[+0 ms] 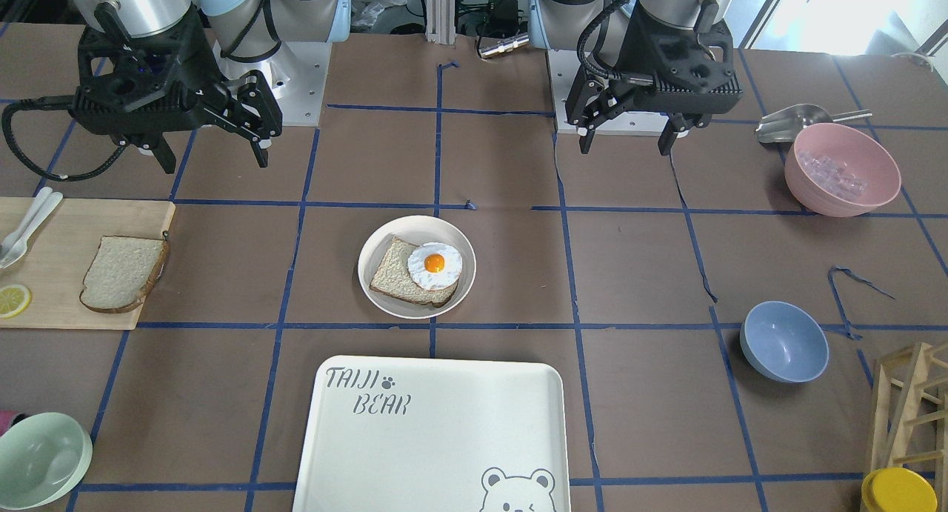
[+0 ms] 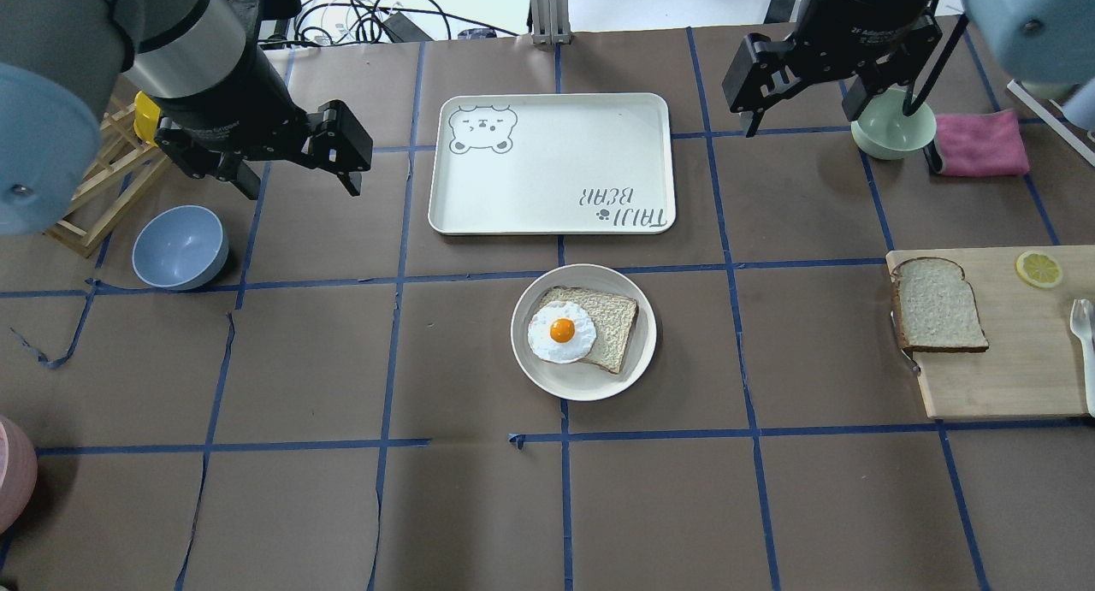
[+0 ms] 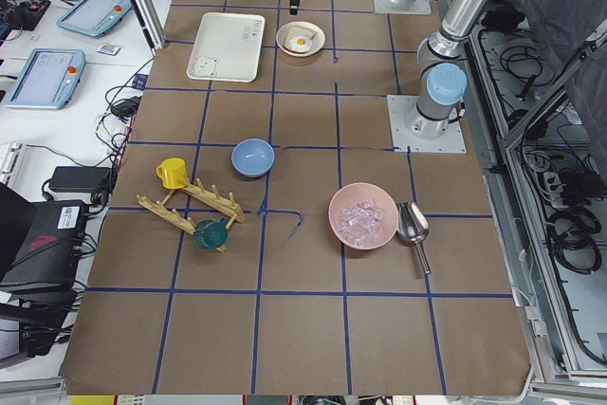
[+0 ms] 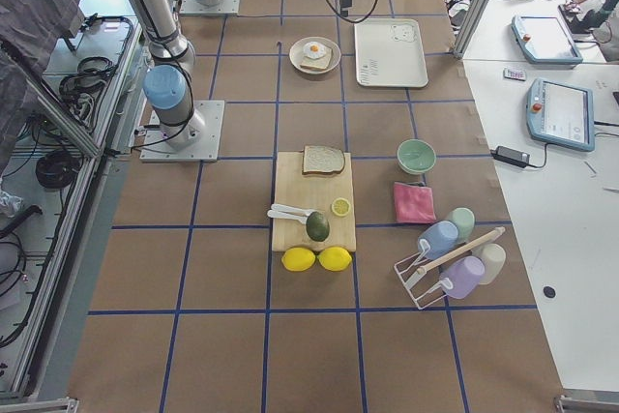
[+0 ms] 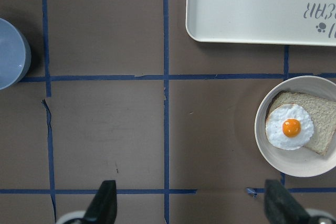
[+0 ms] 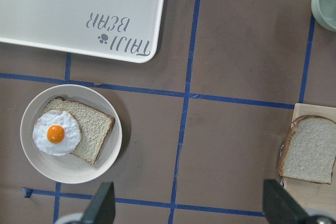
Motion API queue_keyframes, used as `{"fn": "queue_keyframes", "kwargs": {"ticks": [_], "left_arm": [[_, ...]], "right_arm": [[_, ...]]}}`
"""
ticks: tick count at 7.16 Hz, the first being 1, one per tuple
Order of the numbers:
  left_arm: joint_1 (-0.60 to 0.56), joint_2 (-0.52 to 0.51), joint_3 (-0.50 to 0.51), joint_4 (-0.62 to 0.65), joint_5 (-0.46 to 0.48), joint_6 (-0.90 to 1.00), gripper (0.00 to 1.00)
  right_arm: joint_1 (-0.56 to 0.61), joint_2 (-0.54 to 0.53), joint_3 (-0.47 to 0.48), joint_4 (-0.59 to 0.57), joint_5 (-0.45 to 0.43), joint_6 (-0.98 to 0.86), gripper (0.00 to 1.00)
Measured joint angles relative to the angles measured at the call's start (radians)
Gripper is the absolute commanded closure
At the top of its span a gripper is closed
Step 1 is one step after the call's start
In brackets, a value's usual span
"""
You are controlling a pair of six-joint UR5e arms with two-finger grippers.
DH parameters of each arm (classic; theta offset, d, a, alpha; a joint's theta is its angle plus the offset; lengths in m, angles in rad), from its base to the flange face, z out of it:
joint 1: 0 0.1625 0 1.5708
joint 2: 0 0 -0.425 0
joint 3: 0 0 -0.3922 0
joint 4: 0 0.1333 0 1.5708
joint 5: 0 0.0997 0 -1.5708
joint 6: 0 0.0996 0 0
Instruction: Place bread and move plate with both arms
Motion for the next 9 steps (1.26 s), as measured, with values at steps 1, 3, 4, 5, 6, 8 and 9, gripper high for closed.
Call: {"fn": "queue_keyframes", "kwargs": {"ticks": [1, 3, 4, 5, 6, 8, 9], "left_arm": [[0.0, 0.0, 0.0, 0.0, 0.0, 0.0, 0.0], [0.0, 0.0, 0.0, 0.0, 0.0, 0.0, 0.0], [0.0, 0.0, 0.0, 0.0, -0.001, 0.0, 0.0], [0.0, 0.0, 0.0, 0.0, -0.001, 0.0, 0.0], [0.0, 0.0, 0.0, 0.0, 0.0, 0.0, 0.0], [0.0, 0.0, 0.0, 0.0, 0.0, 0.0, 0.0], [0.0, 0.0, 0.0, 0.0, 0.0, 0.0, 0.0]], "right_arm": [[-0.001, 0.0, 0.002, 0.001, 0.001, 0.001, 0.0], [-0.001, 0.0, 0.006, 0.0, 0.001, 0.002, 0.0], [-0.001, 0.0, 0.008, 0.0, 0.0, 0.003, 0.0], [-0.001, -0.001, 0.009, -0.001, 0.0, 0.01, 0.0], [-0.001, -0.002, 0.01, -0.001, 0.0, 0.021, 0.0], [-0.003, -0.001, 0.011, -0.001, -0.001, 0.03, 0.0], [-0.011, 0.002, 0.018, -0.002, -0.003, 0.035, 0.0]]}}
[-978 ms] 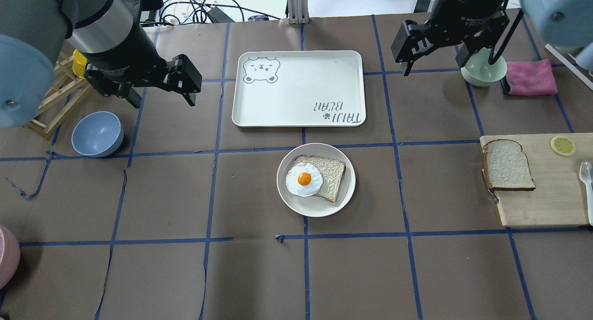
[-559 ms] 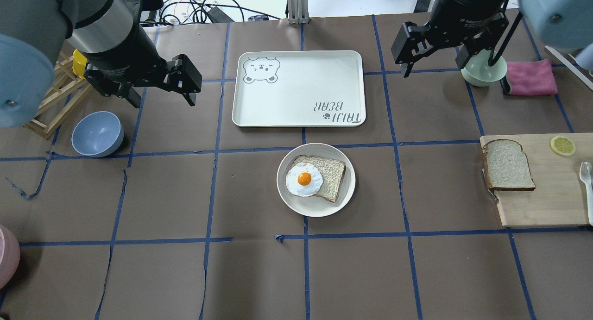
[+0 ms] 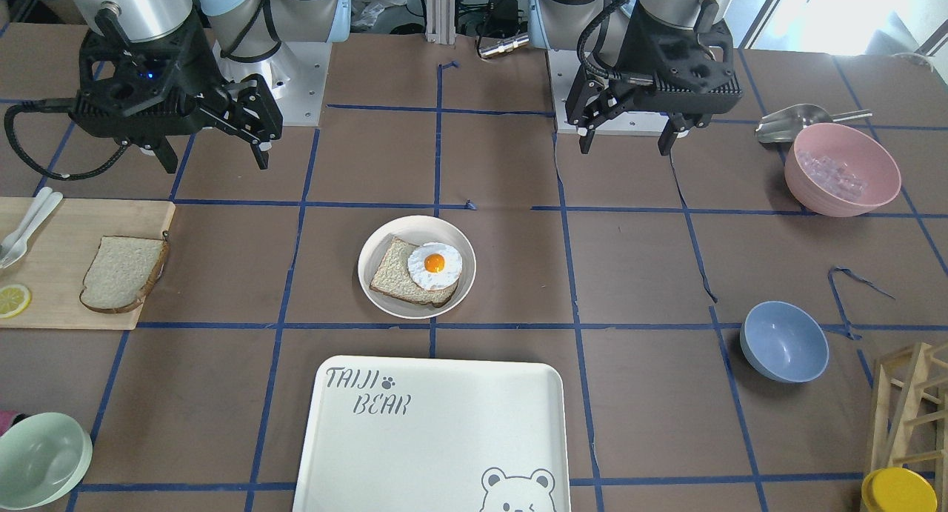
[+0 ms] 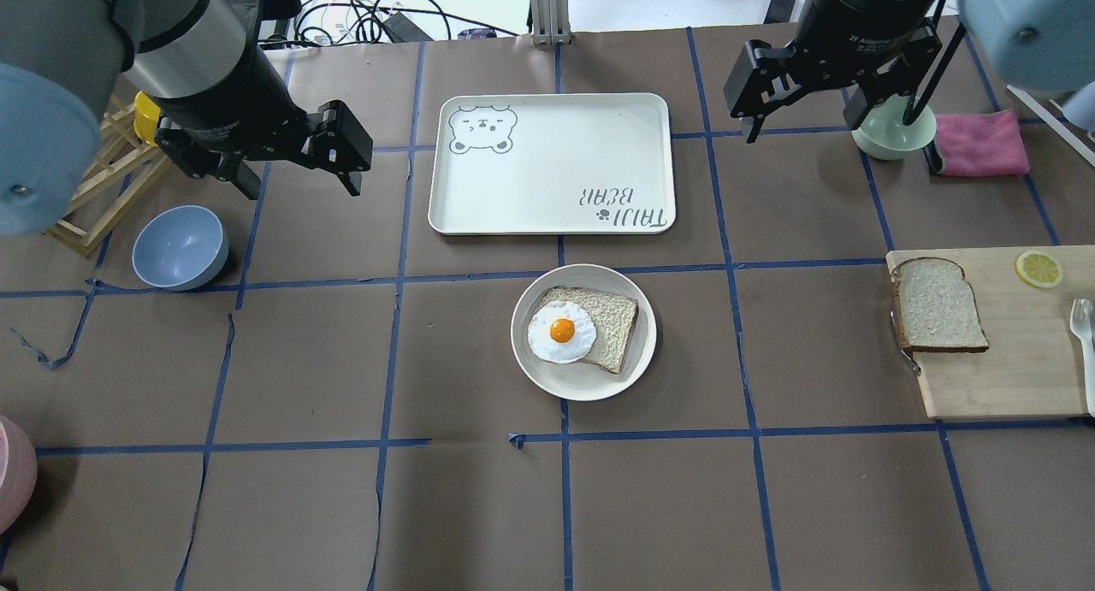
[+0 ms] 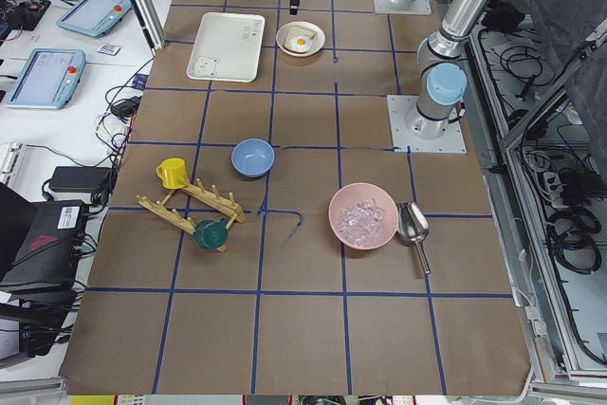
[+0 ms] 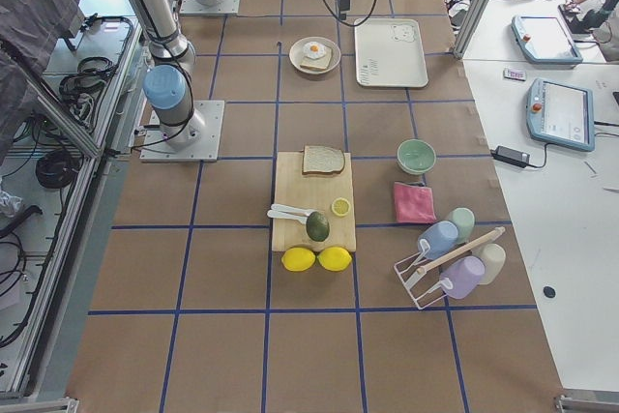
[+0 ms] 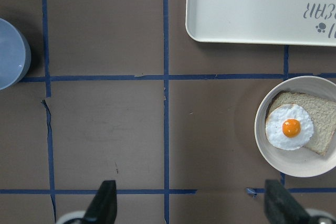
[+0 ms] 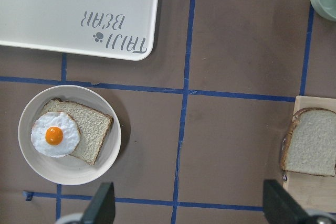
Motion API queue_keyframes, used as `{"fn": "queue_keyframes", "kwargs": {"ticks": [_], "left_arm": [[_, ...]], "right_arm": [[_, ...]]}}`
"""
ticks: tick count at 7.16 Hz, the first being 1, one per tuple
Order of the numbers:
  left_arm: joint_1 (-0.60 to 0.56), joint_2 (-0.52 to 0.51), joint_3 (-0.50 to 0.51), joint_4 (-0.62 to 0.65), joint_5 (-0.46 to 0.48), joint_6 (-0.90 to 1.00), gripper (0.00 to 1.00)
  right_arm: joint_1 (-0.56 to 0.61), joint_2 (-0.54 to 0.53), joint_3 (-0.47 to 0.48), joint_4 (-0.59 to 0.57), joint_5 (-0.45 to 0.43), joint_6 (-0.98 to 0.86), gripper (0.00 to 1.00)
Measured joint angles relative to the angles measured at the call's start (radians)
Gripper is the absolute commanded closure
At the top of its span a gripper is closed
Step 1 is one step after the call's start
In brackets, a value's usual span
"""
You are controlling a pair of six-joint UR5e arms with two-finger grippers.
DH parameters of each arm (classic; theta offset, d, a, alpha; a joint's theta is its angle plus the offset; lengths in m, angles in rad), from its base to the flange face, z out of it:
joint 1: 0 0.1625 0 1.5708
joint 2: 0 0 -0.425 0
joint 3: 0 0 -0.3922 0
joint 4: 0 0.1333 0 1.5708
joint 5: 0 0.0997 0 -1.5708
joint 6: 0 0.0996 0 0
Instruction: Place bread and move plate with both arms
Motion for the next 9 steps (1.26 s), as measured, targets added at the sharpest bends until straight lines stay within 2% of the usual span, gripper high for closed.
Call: {"fn": "queue_keyframes", "kwargs": {"ticks": [3, 5, 7, 9], "left_arm": [[0.0, 0.0, -0.001, 0.0, -0.001, 0.0, 0.0], [0.0, 0.0, -0.001, 0.001, -0.001, 0.0, 0.0], [0.0, 0.0, -0.002, 0.001, -0.001, 0.0, 0.0], [0.0, 0.0, -0.001, 0.001, 0.0, 0.0, 0.0]], "right_arm": [[-0.084, 0.008, 0.102, -0.031, -0.023, -0.001, 0.0], [-0.151, 0.009, 0.209, -0.111, -0.095, -0.004, 0.0], [-0.207, 0.009, 0.356, -0.27, -0.181, -0.01, 0.0], [-0.291, 0.036, 0.525, -0.48, -0.219, -0.062, 0.0]]}}
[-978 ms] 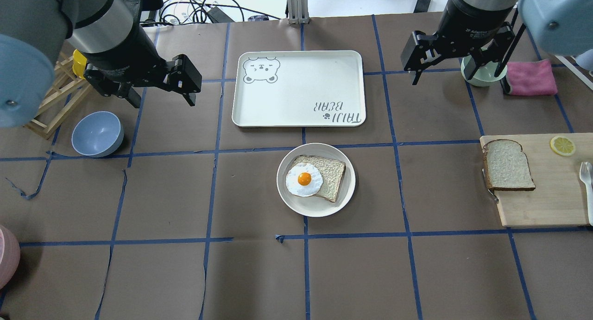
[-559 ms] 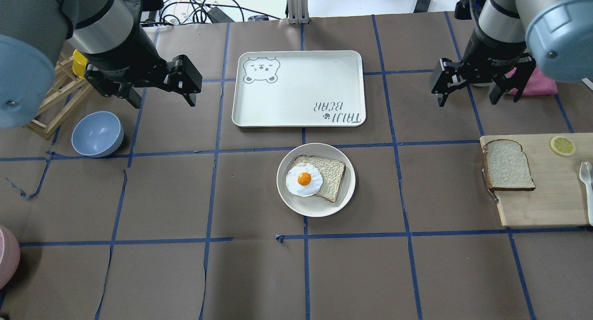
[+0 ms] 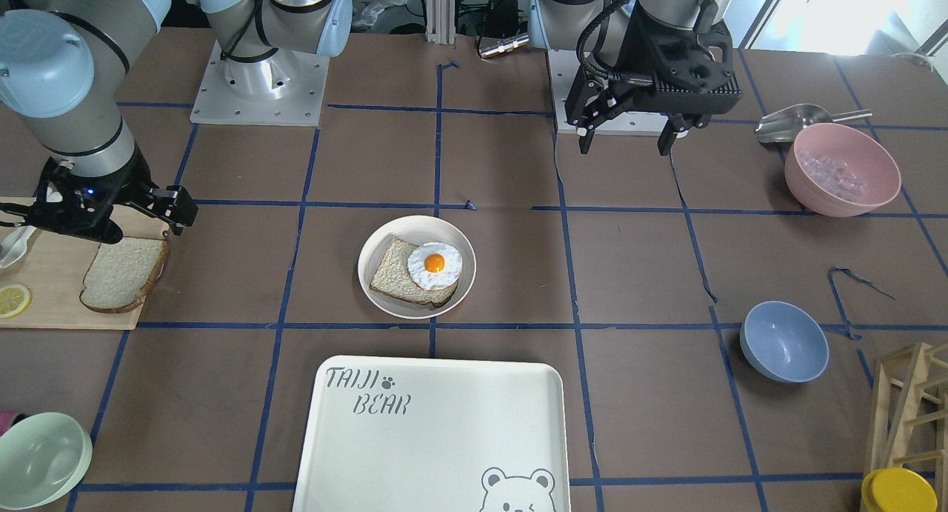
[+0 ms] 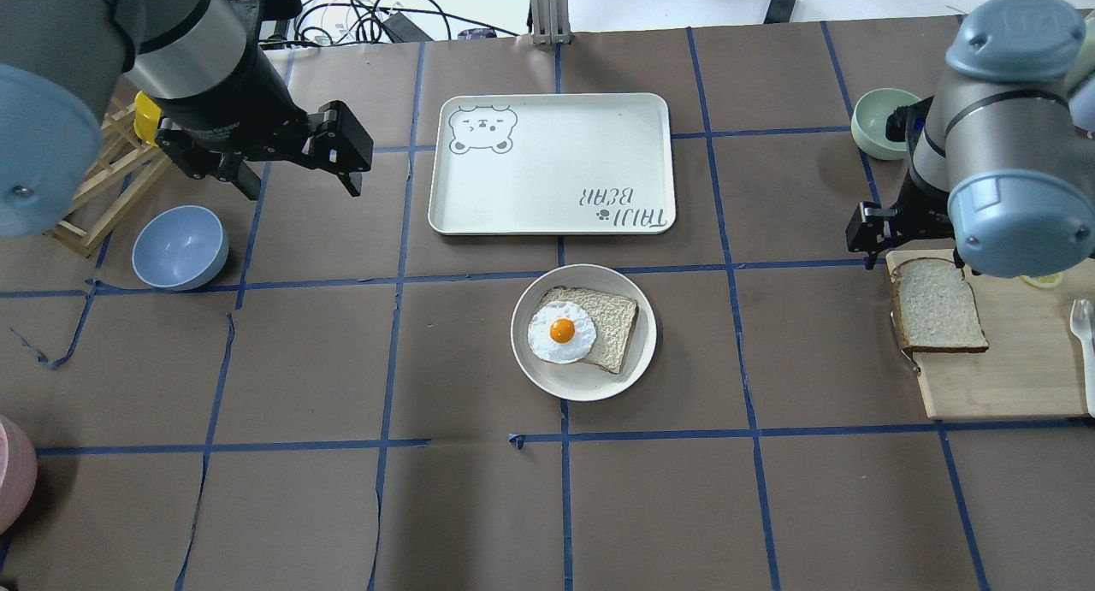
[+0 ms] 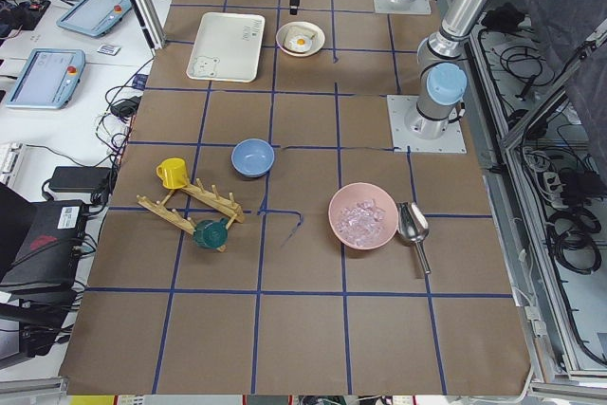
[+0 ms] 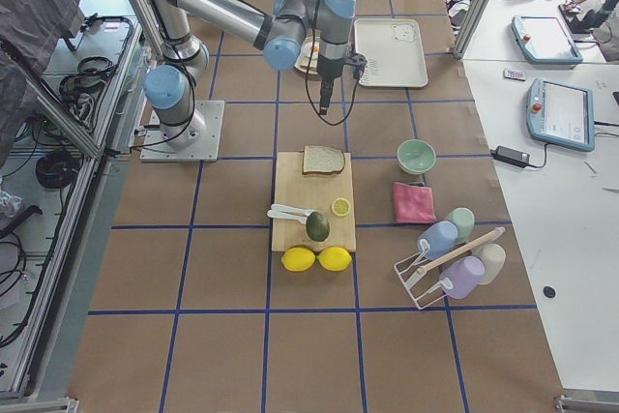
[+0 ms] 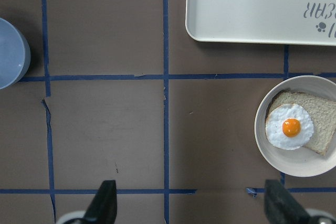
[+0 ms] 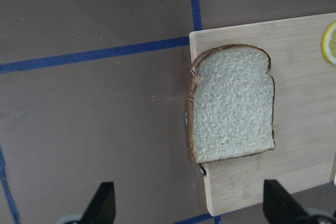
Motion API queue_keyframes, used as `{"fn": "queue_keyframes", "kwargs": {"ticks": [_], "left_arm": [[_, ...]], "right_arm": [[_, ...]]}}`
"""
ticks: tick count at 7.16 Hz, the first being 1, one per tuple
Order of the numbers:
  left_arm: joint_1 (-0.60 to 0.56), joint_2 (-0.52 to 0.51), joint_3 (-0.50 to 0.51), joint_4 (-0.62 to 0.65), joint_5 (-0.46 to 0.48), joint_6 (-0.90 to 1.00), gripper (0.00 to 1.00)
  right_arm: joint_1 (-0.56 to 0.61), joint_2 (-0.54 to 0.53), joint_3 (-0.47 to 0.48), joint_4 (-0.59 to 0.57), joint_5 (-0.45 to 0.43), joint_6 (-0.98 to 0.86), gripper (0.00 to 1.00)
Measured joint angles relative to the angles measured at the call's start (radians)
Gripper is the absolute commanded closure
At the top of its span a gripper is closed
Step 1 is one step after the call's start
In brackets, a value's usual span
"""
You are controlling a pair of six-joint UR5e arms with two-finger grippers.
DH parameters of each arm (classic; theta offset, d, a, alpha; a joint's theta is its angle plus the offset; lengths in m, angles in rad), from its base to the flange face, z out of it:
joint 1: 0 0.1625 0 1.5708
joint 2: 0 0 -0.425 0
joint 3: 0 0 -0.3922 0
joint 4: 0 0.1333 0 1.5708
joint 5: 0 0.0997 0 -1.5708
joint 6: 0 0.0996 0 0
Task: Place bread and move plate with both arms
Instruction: 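Move the right gripper to the bread slice on the wooden board and grasp it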
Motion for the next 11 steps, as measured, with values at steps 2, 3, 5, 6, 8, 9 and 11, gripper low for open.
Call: {"fn": "queue_keyframes", "kwargs": {"ticks": [2, 3, 5, 6, 8, 9, 11], "left_arm": [[0.0, 0.0, 0.0, -0.001, 0.001, 0.0, 0.0], [0.0, 0.0, 0.0, 0.0, 0.002, 0.0, 0.0], [0.0, 0.0, 0.0, 0.0, 0.002, 0.0, 0.0], [0.0, 0.0, 0.0, 0.0, 0.002, 0.0, 0.0], [0.0, 0.0, 0.0, 0.0, 0.002, 0.0, 0.0], [0.0, 0.0, 0.0, 0.0, 0.002, 0.0, 0.0], [-0.001, -0.002, 0.0, 0.002, 0.0, 0.0, 0.0]], "right_arm": [[-0.063, 0.064, 0.125, -0.231, -0.002, -0.108, 0.03], [-0.071, 0.097, 0.145, -0.285, -0.002, -0.135, 0.16], [-0.074, 0.136, 0.155, -0.327, -0.009, -0.154, 0.23], [-0.075, 0.143, 0.155, -0.332, -0.009, -0.161, 0.26], [-0.076, 0.158, 0.155, -0.336, -0.009, -0.168, 0.27], [-0.077, 0.164, 0.155, -0.337, -0.01, -0.171, 0.27], [-0.092, 0.17, 0.155, -0.337, -0.009, -0.184, 0.39]]}}
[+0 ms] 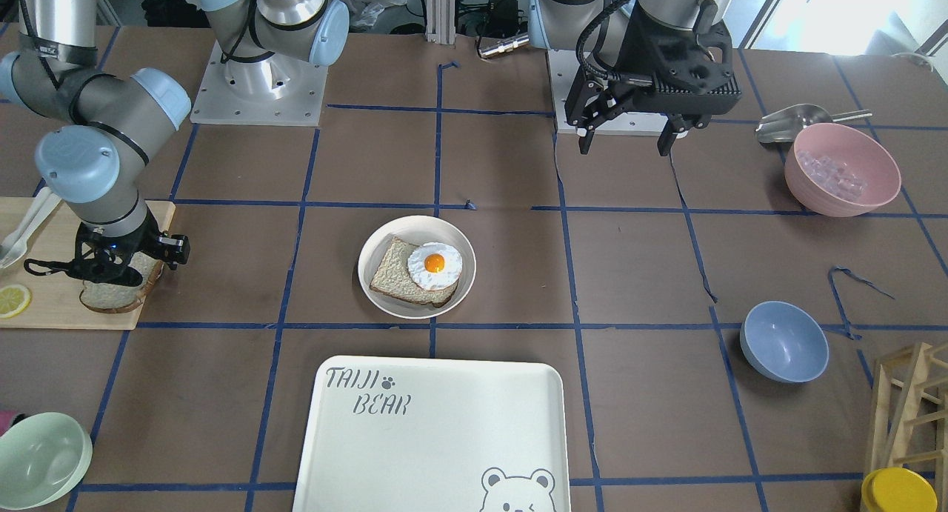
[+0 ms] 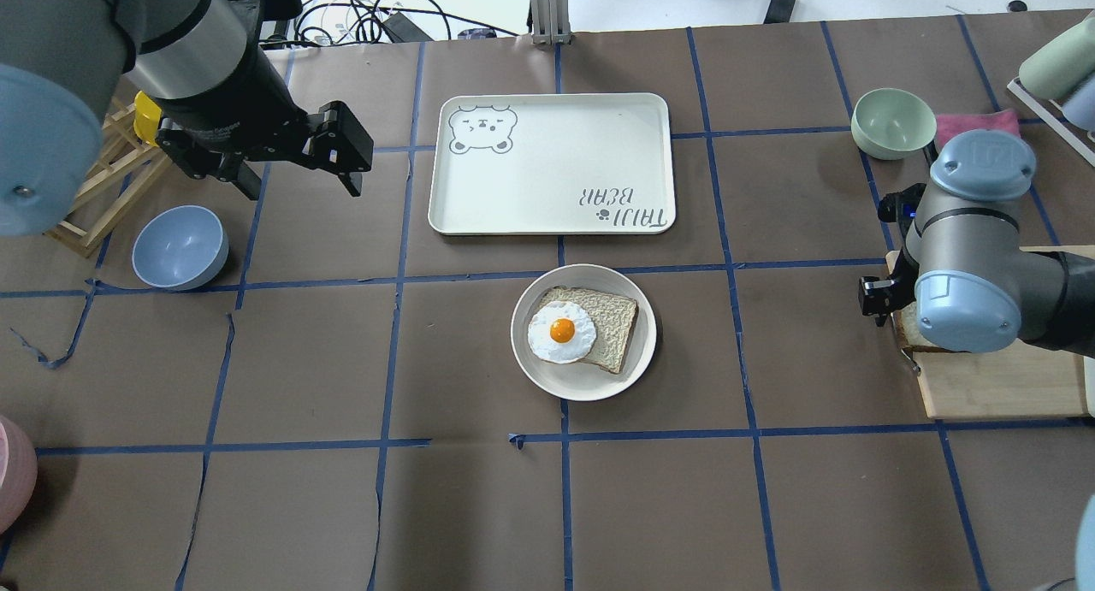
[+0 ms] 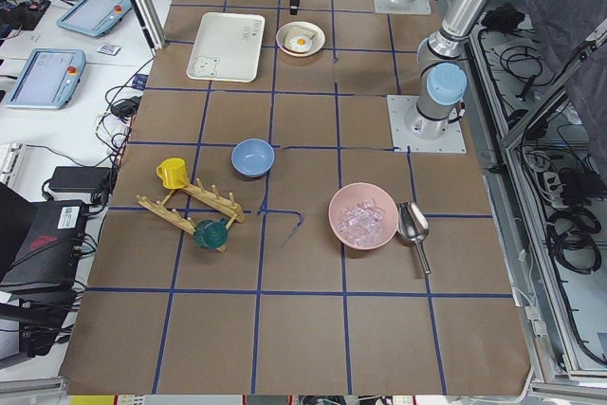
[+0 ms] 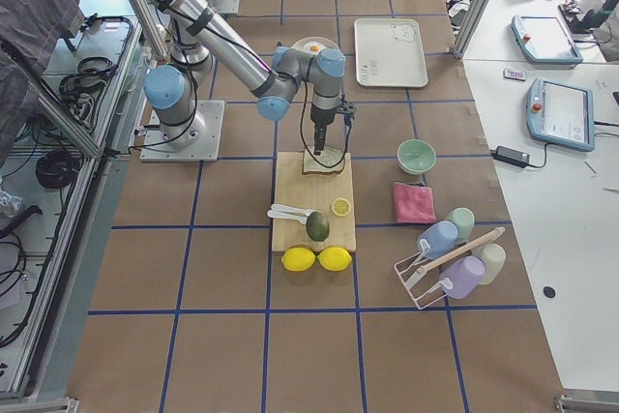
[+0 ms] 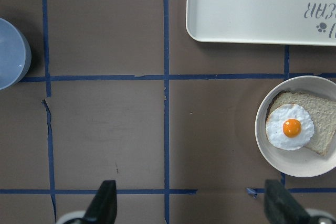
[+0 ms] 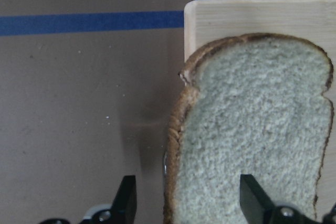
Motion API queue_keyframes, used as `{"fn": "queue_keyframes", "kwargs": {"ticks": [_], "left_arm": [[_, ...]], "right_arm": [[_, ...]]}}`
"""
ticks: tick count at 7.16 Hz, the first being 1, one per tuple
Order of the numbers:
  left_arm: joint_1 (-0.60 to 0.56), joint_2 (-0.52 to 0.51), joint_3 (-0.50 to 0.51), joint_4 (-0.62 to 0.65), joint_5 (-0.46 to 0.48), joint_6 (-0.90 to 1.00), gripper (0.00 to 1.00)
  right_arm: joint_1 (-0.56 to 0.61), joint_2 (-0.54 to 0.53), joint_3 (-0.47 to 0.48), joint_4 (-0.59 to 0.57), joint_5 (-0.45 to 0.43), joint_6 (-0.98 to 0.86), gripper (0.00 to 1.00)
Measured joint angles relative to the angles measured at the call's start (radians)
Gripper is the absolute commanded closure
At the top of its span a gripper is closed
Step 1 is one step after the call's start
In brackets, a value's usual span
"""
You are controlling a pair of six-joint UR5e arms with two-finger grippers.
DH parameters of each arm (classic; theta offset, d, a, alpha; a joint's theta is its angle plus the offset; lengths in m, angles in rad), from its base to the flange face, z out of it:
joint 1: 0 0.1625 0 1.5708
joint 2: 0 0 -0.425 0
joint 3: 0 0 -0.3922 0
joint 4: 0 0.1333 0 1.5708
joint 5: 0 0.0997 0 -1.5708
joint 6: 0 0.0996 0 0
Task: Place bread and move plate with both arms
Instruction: 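Move the right gripper to the bread slice on the wooden board and grasp it, then lift the bread slice with the right gripper and carry it over the plate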
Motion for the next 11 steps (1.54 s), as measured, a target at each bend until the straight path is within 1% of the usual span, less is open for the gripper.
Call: {"fn": "queue_keyframes", "kwargs": {"ticks": [2, 4, 5, 8, 11], "left_arm": [[-0.001, -0.003, 0.001, 0.001, 0.0, 0.0, 0.0], [-0.002, -0.001, 0.001, 0.002, 0.003, 0.0, 0.0], [-0.002, -0.001, 0.001, 0.002, 0.002, 0.0, 0.0], [-0.002, 0.0, 0.0, 0.002, 0.0, 0.0, 0.0], [-0.002, -0.002, 0.0, 0.002, -0.001, 0.0, 0.0]], "right_arm": [[-0.008, 0.006, 0.0, 0.0, 0.0, -0.003, 0.71], [-0.009, 0.007, 0.0, 0.002, 0.002, -0.003, 0.87], [-0.009, 0.008, 0.0, 0.005, 0.006, -0.003, 0.93], [-0.009, 0.003, -0.001, 0.007, 0.01, -0.003, 1.0], [-0.005, -0.02, -0.006, 0.02, 0.014, 0.007, 1.0]]}}
